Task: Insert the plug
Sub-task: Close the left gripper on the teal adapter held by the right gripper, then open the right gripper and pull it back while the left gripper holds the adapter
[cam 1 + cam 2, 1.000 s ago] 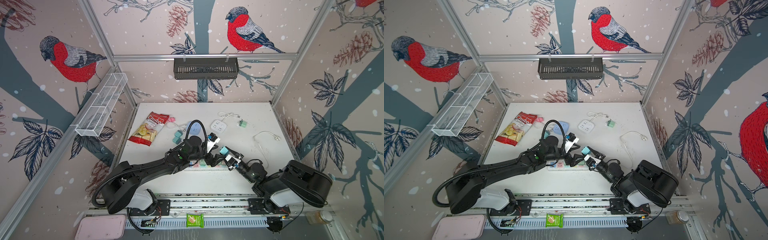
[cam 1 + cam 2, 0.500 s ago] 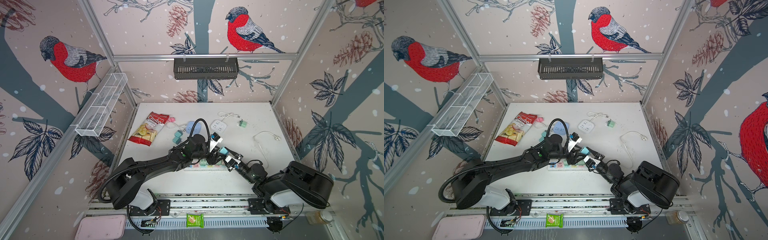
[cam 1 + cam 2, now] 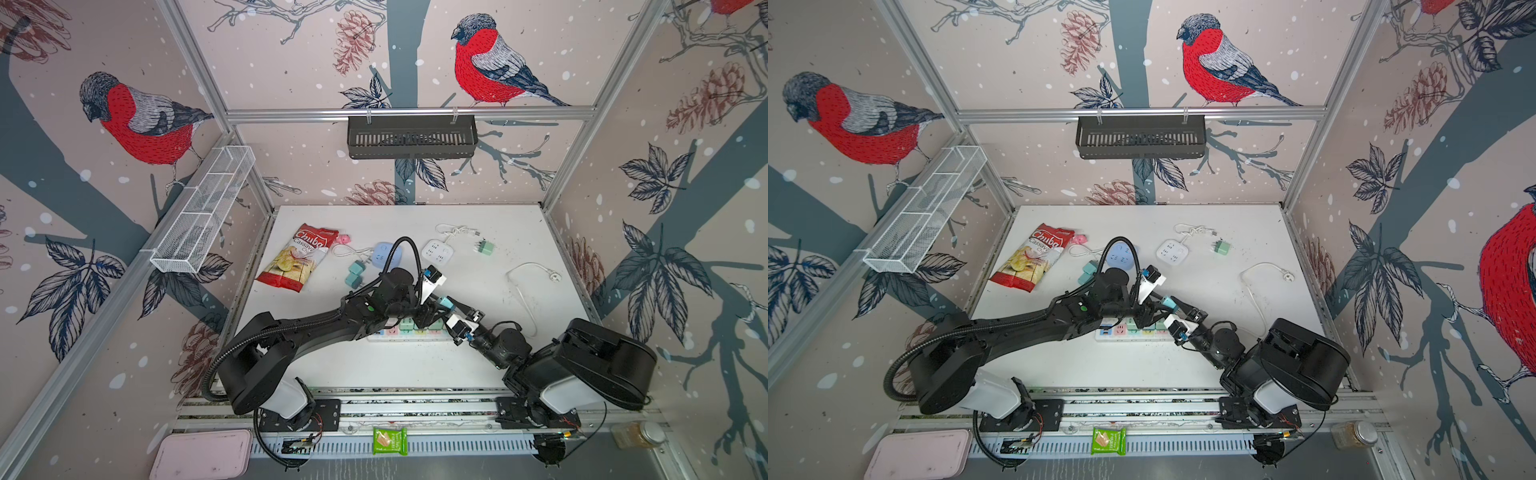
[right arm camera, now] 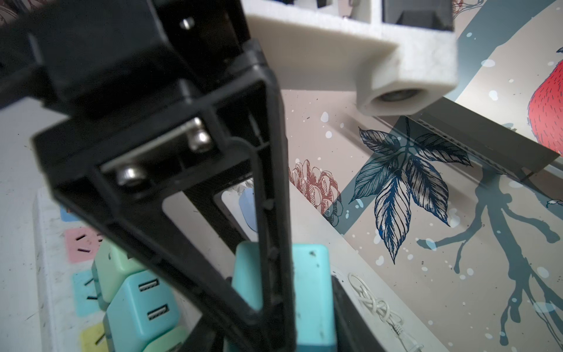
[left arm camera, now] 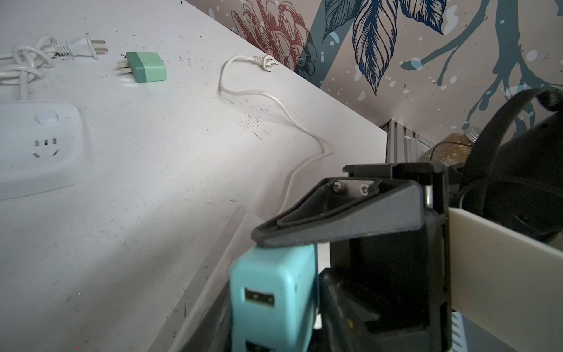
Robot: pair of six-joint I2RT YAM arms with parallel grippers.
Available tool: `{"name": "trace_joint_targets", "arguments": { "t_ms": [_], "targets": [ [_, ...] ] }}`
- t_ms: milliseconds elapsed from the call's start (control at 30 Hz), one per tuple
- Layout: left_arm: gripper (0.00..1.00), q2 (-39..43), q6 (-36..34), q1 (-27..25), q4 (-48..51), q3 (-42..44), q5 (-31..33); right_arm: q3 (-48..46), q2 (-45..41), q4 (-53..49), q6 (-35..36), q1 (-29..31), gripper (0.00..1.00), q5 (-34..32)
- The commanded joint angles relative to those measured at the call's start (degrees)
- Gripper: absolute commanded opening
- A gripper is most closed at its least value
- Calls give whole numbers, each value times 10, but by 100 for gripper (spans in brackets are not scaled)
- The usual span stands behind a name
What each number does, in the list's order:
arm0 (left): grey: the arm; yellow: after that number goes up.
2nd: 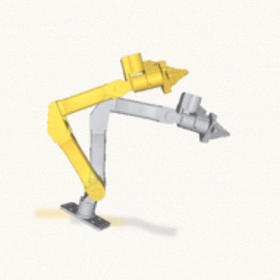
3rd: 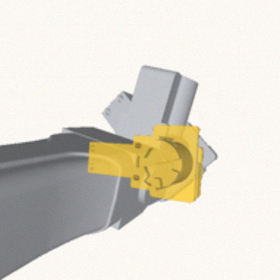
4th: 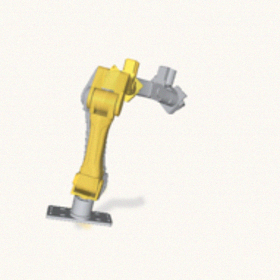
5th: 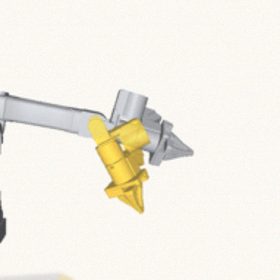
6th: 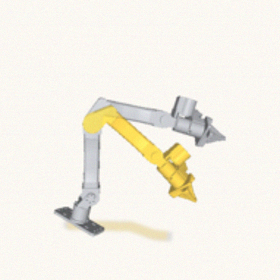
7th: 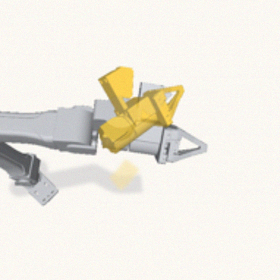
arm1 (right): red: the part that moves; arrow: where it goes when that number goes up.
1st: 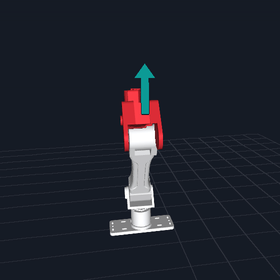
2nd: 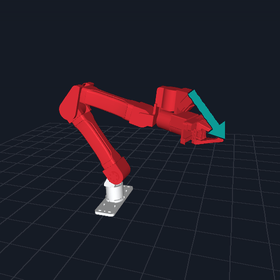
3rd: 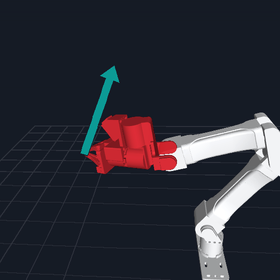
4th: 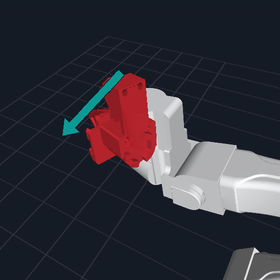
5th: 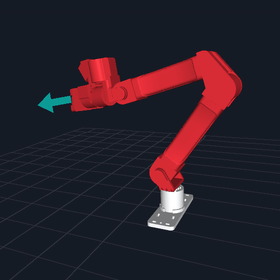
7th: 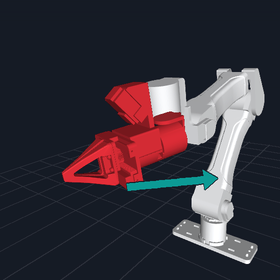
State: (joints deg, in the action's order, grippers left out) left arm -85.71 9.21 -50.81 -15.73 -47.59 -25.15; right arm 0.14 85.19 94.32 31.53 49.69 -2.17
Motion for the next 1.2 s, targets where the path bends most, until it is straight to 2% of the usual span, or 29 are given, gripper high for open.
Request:
{"name": "trace_joint_targets", "arguments": {
  "t_ms": [0, 200, 333, 433, 733, 767, 900, 933, 967, 1167],
  "targets": [
    [43, 0, -6, -12, -18, -7, -73, -13, 6, 126, 8, 4, 2, -12],
    [41, 0, -7, -13, -20, -6, -79, -11, 12, 126, 18, 14, 2, -14],
    [49, -2, -4, -13, -24, -5, -85, -7, 18, 127, 25, 21, 2, -20],
    [49, -2, -4, -13, -24, -6, -86, -4, 22, 126, 26, 23, 2, -23],
    [14, -2, -4, -14, -28, -5, -93, 0, 28, 126, 25, 24, 4, -39],
    [10, 0, -4, -14, -30, -4, -93, 1, 29, 127, 25, 24, 8, -39],
    [3, 9, -4, -13, -40, 5, -88, 2, 30, 127, 20, 25, 40, -40],
    [1, 12, -5, -14, -40, 6, -84, 2, 30, 126, 19, 25, 51, -41],
    [0, 15, -7, -13, -38, 7, -79, 3, 30, 127, 19, 25, 98, -41],
    [0, 63, -37, -13, -25, 27, -4, -1, 14, 126, 11, 24, 100, -80]
  ]
}}
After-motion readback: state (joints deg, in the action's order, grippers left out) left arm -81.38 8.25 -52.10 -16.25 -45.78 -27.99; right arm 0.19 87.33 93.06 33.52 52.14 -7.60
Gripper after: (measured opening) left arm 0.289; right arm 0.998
